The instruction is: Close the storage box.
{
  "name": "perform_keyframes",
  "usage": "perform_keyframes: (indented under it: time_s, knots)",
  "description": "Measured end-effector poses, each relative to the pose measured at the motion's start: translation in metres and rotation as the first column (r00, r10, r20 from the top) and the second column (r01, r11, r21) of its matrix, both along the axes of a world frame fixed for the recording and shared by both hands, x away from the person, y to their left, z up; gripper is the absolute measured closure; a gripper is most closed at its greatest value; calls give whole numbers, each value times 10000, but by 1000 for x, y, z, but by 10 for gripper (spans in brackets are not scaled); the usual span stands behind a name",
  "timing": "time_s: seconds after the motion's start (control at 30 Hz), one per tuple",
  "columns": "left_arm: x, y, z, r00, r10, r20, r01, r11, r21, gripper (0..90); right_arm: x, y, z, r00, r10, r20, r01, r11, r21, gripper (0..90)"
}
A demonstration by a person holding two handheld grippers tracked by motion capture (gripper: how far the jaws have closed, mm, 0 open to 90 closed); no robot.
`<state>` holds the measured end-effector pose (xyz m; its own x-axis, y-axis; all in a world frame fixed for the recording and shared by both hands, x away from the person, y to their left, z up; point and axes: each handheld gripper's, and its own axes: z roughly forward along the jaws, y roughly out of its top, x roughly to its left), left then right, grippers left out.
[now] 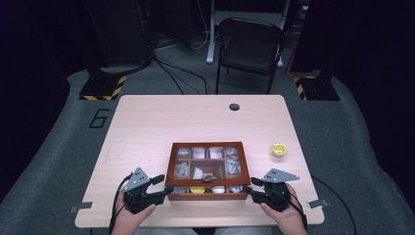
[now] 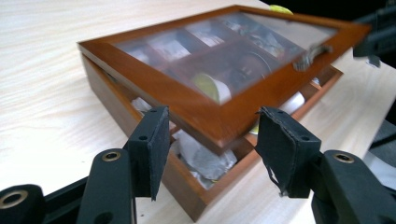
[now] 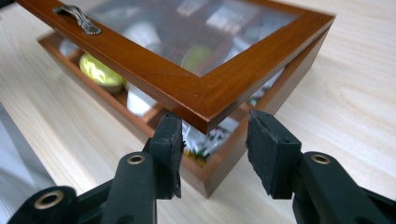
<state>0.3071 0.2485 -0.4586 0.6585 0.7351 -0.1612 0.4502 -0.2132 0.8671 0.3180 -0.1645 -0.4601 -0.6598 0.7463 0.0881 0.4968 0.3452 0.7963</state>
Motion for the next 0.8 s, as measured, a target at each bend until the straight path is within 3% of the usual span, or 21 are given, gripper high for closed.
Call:
perform_keyframes:
  time_s: [0.07, 0.13, 0.27, 0.4, 0.57, 0.8]
  knots:
    - [1, 0, -6, 9992, -46, -405, 39, 9998, -181, 444, 0, 2, -4, 9999, 80, -130, -80, 10000, -49, 558]
    - [1, -2, -10, 9987, -42, -510, 37, 9999, -100, 444, 1, 3, -8, 9995, 201, -253, -204, 9997, -104, 558]
    - [-2, -6, -13, 9977, -364, -574, 401, 9970, 658, 433, 0, 4, -10, 9992, 189, -353, -193, 9997, -128, 558]
    - [-1, -6, -17, 9956, -343, -871, 397, 9974, 609, 433, 1, 3, -12, 9986, 233, -482, -240, 9996, -134, 554]
    - [0, -7, -19, 9952, -341, -916, 413, 9962, 772, 435, 1, 2, -15, 9977, 278, -619, -293, 9993, -238, 553]
    - [2, -7, -24, 9914, -361, -1255, 449, 9967, 677, 429, 2, 2, -18, 9946, 317, -987, -345, 9990, -274, 553]
